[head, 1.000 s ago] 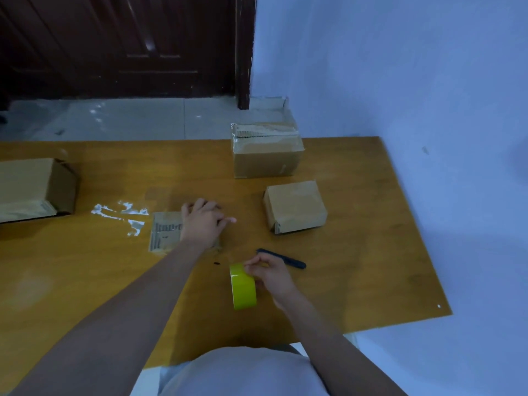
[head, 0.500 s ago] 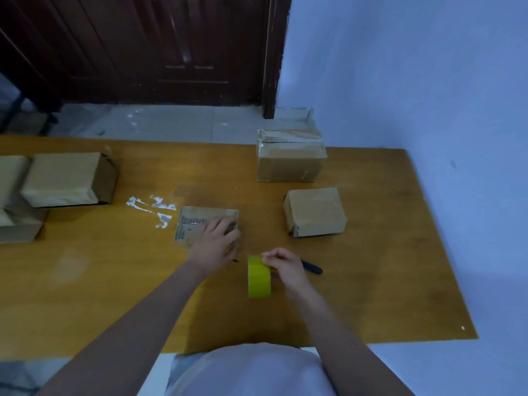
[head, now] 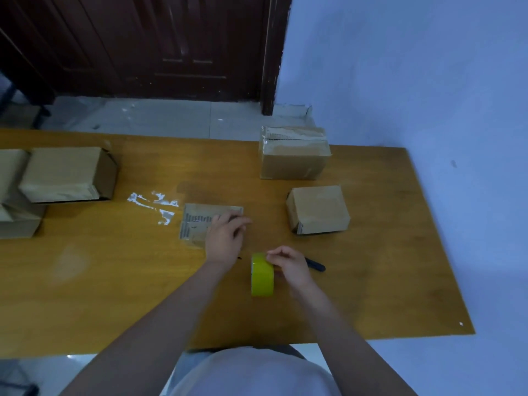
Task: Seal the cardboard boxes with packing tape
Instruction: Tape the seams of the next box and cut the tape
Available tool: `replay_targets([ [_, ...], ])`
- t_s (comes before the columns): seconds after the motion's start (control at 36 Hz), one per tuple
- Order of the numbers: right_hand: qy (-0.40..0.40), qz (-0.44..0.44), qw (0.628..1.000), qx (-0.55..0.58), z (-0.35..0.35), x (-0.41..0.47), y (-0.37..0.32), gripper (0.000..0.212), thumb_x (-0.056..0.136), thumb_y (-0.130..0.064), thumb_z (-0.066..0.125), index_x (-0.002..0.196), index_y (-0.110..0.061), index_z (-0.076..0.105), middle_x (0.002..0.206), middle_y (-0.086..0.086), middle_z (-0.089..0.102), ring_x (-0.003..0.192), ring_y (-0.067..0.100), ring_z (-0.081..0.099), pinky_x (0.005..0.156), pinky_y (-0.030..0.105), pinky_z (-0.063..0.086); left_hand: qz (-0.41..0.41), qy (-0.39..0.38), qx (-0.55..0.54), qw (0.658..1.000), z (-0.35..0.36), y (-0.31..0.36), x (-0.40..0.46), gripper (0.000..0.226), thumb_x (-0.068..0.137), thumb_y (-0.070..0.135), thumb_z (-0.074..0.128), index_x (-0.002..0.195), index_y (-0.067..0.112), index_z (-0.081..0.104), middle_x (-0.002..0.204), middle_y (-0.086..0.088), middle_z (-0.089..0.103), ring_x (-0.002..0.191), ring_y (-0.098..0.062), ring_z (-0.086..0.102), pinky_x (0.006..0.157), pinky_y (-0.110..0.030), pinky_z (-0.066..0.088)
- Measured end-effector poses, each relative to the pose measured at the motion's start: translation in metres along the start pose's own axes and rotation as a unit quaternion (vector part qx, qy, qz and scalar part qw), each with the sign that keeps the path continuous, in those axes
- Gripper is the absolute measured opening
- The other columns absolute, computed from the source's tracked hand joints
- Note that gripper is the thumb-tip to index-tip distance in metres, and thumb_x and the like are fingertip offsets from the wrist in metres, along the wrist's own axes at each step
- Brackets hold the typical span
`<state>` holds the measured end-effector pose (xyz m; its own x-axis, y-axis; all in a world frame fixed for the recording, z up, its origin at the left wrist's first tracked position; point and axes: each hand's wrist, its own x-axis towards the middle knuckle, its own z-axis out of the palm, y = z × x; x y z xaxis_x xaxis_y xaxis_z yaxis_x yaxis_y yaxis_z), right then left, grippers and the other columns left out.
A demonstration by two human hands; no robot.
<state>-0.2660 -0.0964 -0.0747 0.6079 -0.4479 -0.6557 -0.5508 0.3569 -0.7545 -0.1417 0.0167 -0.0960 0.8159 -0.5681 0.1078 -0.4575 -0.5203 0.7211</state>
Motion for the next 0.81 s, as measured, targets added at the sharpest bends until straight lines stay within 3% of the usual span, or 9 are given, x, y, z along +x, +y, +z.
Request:
replay_targets([
  [0.08, -0.013, -0.004, 0.999, -0.029, 0.004, -0.002, -0.003, 0.003, 0.085, -0.006, 0.063, 0.085, -0.006, 0.06, 0.086, -0.003, 0.065, 0.081, 0.015, 0.059, 0.064, 0.025, 0.048, -0.071, 0.039, -0.142, 0.986, -0.024, 0.003, 0.009, 0.023, 0.095, 0.004, 0.054, 0.105, 0.018, 0.069, 0.103, 0.004, 0.058, 0.096, -0.021, 0.057, 0.08, -0.033, 0.047],
  [0.17, -0.036, -0.015, 0.995, -0.089, 0.008, -0.003, -0.005, 0.008, 0.084, -0.008, 0.063, 0.077, -0.011, 0.059, 0.093, 0.004, 0.065, 0.089, 0.021, 0.06, 0.072, 0.032, 0.048, -0.128, 0.103, -0.122, 0.979, -0.055, -0.008, 0.013, 0.022, 0.096, 0.007, 0.054, 0.111, 0.015, 0.067, 0.118, 0.002, 0.052, 0.117, -0.01, 0.042, 0.093, -0.025, 0.038],
  [0.25, -0.058, -0.036, 0.991, -0.118, 0.019, -0.004, -0.008, 0.015, 0.083, -0.007, 0.063, 0.07, -0.014, 0.058, 0.114, -0.003, 0.059, 0.105, 0.021, 0.056, 0.078, 0.035, 0.047, -0.152, 0.14, -0.043, 0.977, -0.078, -0.031, 0.012, 0.027, 0.092, 0.008, 0.059, 0.118, 0.008, 0.062, 0.125, -0.01, 0.055, 0.124, -0.028, 0.042, 0.1, -0.034, 0.035],
  [0.33, -0.07, -0.048, 0.989, -0.121, 0.035, -0.004, -0.013, 0.017, 0.082, -0.006, 0.064, 0.068, -0.015, 0.058, 0.123, -0.01, 0.053, 0.11, 0.019, 0.053, 0.073, 0.031, 0.046, -0.289, 0.047, -0.049, 0.955, -0.087, -0.051, 0.006, 0.052, 0.094, 0.032, 0.058, 0.138, 0.009, 0.044, 0.14, -0.012, 0.044, 0.13, -0.034, 0.037, 0.101, -0.046, 0.035],
  [0.42, -0.061, -0.044, 0.991, -0.107, 0.052, -0.006, -0.015, 0.02, 0.082, -0.005, 0.064, 0.066, -0.015, 0.058, 0.125, -0.007, 0.05, 0.111, 0.021, 0.053, 0.07, 0.03, 0.046, -0.377, -0.081, -0.158, 0.909, -0.084, -0.06, 0.0, 0.067, 0.093, 0.047, 0.055, 0.144, 0.011, 0.032, 0.139, -0.011, 0.045, 0.125, -0.036, 0.045, 0.095, -0.042, 0.04],
  [0.5, -0.037, -0.039, 0.994, -0.092, 0.068, -0.008, -0.017, 0.019, 0.083, -0.005, 0.063, 0.068, -0.014, 0.059, 0.128, -0.004, 0.048, 0.108, 0.021, 0.053, 0.071, 0.031, 0.049, -0.365, -0.11, -0.183, 0.906, -0.079, -0.062, 0.0, 0.048, 0.091, 0.041, 0.06, 0.127, 0.012, 0.049, 0.119, -0.011, 0.058, 0.112, -0.036, 0.054, 0.096, -0.048, 0.044],
  [0.61, 0.012, -0.05, 0.996, -0.074, 0.077, -0.007, -0.03, 0.017, 0.085, -0.004, 0.062, 0.07, -0.011, 0.058, 0.133, -0.002, 0.046, 0.102, 0.013, 0.051, 0.066, 0.026, 0.047, -0.344, -0.115, -0.175, 0.915, -0.082, -0.05, 0.018, 0.046, 0.091, 0.043, 0.06, 0.122, 0.009, 0.051, 0.11, -0.011, 0.057, 0.108, -0.035, 0.054, 0.087, -0.041, 0.043],
  [0.69, 0.041, -0.057, 0.995, -0.065, 0.08, 0.004, -0.048, 0.024, 0.088, -0.006, 0.06, 0.067, -0.015, 0.055, 0.142, 0.0, 0.04, 0.117, 0.02, 0.047, 0.067, 0.028, 0.047, -0.319, -0.125, -0.155, 0.926, -0.083, -0.045, 0.042, 0.052, 0.092, 0.047, 0.057, 0.127, 0.009, 0.051, 0.114, -0.011, 0.059, 0.108, -0.035, 0.054, 0.082, -0.038, 0.042],
  [0.81, 0.068, -0.039, 0.997, 0.001, 0.083, 0.022, -0.075, 0.031, 0.089, 0.001, 0.054, 0.074, -0.023, 0.044, 0.137, 0.011, 0.046, 0.105, 0.021, 0.051, 0.063, 0.023, 0.046, -0.31, -0.145, -0.15, 0.928, -0.078, -0.035, 0.079, 0.055, 0.093, 0.047, 0.054, 0.131, 0.007, 0.05, 0.122, -0.016, 0.058, 0.11, -0.037, 0.054, 0.083, -0.039, 0.043],
])
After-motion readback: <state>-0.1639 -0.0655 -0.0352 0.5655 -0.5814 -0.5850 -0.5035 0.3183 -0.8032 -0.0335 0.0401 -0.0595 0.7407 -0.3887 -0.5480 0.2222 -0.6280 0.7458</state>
